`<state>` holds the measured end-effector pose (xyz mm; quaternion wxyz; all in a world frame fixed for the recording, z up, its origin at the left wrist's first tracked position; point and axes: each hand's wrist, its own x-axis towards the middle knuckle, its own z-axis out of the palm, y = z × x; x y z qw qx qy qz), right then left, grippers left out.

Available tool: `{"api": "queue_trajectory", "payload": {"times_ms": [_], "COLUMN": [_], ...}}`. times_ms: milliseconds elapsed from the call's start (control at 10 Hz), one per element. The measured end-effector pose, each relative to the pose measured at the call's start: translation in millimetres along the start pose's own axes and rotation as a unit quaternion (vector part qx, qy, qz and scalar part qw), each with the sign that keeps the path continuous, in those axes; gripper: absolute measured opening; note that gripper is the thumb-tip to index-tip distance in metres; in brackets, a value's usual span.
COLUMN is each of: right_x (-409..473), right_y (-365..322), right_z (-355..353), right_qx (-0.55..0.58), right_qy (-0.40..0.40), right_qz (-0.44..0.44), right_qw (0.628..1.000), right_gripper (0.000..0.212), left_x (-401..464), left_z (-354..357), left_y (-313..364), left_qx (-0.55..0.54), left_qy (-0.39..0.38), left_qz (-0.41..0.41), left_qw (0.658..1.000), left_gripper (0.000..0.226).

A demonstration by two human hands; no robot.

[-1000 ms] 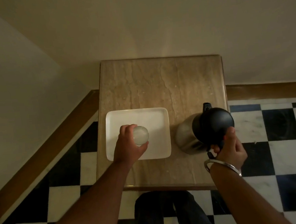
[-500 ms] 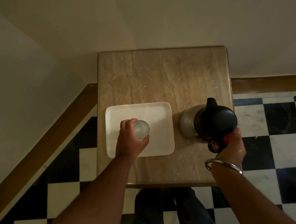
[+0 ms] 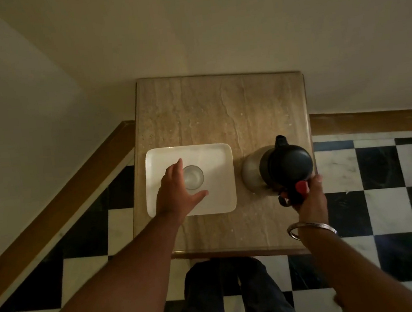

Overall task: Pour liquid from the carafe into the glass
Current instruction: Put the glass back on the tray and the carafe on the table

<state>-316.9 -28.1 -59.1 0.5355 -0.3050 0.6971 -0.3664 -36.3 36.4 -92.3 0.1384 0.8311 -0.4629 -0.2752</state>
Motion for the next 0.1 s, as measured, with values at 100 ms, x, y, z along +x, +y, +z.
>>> {"api": "queue_trajectory", "payload": {"times_ms": [100], "right_x": [-18.0], "right_y": [-33.5], "right_z": [-10.9], "right_qx": [-0.156], "right_qy": [-0.075], "right_qz": [-0.076], "right_qw": [0.982], "right_gripper": [0.054], "left_x": [-7.5], "left_z": [-34.2], "left_y": [18.6], "left_qx": [0.092], "left_qy": [-0.022], "left_qz": [0.024], "left_qw": [0.995], "left_gripper": [0.127]}}
